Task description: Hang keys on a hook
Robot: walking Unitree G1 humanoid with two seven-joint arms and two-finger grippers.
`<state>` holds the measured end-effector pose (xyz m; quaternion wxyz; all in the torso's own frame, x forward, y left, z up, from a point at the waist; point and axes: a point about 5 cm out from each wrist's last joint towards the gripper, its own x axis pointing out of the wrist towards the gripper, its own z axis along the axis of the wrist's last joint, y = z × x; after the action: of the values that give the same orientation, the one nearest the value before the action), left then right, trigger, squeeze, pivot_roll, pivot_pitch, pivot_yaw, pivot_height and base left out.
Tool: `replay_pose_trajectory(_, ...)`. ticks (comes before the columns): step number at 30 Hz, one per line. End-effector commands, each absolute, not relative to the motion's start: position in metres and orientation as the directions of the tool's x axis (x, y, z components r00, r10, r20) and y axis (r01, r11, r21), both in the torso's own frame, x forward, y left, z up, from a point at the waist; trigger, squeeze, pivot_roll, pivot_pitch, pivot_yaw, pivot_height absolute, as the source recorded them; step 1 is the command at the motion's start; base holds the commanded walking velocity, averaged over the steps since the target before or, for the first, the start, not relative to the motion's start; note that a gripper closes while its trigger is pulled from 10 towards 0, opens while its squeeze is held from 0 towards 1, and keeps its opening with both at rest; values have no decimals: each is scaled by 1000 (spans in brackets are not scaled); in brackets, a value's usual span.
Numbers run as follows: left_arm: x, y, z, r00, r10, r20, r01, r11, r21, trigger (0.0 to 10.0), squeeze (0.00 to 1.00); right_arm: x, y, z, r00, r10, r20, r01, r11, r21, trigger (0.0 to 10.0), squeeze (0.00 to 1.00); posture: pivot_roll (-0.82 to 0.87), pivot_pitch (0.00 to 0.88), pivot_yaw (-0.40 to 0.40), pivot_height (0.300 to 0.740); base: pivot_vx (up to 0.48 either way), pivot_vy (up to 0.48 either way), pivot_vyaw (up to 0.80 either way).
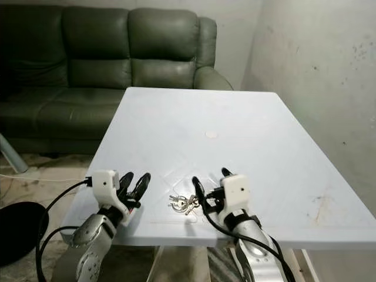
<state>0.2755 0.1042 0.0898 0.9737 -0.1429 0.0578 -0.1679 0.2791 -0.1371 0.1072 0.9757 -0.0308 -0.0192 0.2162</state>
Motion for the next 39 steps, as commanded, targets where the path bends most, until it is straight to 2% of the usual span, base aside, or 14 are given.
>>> replay_pose_trajectory(1, 273, 98, 94, 920, -387, -55, 360, 892, -273, 10000, 0, 284, -142, 110, 894, 447, 19, -444, 892, -85, 10000, 0, 28, 0, -42, 740, 0, 0, 0)
replay_pose_trajectory(11, 265, 91, 94, 911, -408, -57, 376, 881, -285, 10000, 0, 310, -159, 118, 871, 492, -11, -490, 865, -112, 10000, 0, 45, 0, -57, 740, 0, 0, 0)
replay_pose_trajectory(15, 260, 88, 94, 908, -415, -59, 382, 878, -289, 10000, 0, 319, -163, 115, 826, 560, -59, -563, 818, -116, 10000, 0, 55, 0, -68, 740, 0, 0, 0)
replay_pose_trajectory(25, 256, 86, 94, 908, -414, -67, 377, 876, -300, 10000, 0, 318, -183, 98, 743, 648, -168, -657, 754, 8, 10000, 0, 56, 5, -74, 740, 0, 0, 0)
replay_pose_trajectory(30, 256, 86, 94, 907, -416, -69, 378, 874, -305, 10000, 0, 318, -194, 93, 697, 682, -221, -698, 716, 9, 10000, 0, 52, 3, -71, 740, 0, 0, 0)
replay_pose_trajectory(39, 257, 86, 96, 907, -415, -66, 377, 874, -307, 10000, 0, 315, -194, 91, 669, 705, -237, -727, 687, -8, 10000, 0, 52, 0, -70, 740, 0, 0, 0)
